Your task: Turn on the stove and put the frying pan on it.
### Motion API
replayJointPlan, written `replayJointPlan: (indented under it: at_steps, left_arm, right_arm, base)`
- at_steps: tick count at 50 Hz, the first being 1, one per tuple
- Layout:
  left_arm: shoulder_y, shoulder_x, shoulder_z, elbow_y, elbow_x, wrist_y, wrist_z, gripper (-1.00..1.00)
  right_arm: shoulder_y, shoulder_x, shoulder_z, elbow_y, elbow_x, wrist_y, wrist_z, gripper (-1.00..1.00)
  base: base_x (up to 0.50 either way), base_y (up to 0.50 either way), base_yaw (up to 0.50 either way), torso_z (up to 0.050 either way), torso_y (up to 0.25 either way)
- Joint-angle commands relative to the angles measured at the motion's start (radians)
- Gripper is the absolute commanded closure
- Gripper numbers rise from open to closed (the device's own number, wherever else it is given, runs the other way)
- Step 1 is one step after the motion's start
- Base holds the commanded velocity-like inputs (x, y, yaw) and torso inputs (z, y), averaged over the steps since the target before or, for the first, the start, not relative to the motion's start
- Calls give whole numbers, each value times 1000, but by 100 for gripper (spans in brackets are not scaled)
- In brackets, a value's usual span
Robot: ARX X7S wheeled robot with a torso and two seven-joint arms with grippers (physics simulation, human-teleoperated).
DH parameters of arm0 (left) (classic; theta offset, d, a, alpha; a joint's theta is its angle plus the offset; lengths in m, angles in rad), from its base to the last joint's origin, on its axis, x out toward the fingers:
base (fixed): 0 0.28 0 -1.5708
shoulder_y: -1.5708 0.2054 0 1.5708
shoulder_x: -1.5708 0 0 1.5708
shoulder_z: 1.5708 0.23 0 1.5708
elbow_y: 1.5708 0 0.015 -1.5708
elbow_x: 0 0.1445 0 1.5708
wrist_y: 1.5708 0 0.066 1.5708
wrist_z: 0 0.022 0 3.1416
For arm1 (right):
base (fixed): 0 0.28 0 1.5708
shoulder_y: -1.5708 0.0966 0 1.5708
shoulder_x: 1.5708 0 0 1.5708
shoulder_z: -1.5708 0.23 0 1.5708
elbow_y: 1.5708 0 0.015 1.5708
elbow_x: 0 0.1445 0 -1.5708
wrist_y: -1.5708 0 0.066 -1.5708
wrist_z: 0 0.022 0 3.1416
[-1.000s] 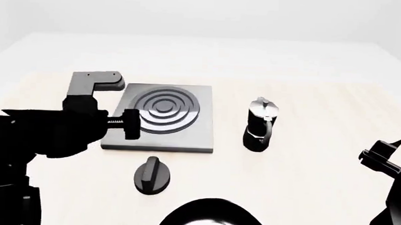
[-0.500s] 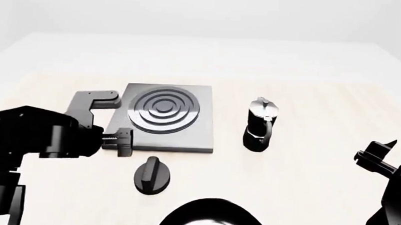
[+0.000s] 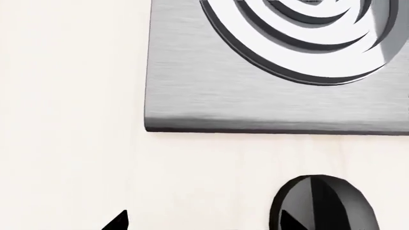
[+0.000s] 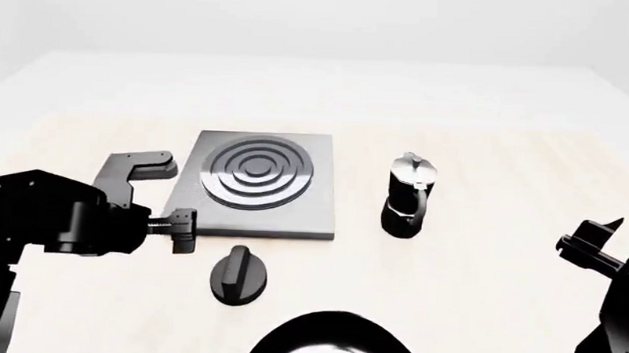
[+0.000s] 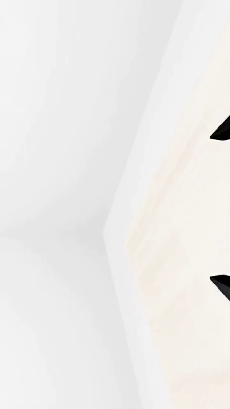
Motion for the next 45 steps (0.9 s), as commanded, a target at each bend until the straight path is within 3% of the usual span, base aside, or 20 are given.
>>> replayJointPlan:
  at_steps: [1, 45]
  left_arm:
    - [-2, -2, 72, -41, 27, 38, 102, -100]
    - [16, 102, 256, -274, 151, 232, 364, -100]
  right_arm:
    - [0, 4, -4, -9, 4, 8, 3, -100]
    - [-12, 8, 1, -14, 23, 8, 16, -100]
  base:
    - [0, 0, 0, 0, 0]
    - [0, 0, 0, 0, 0]
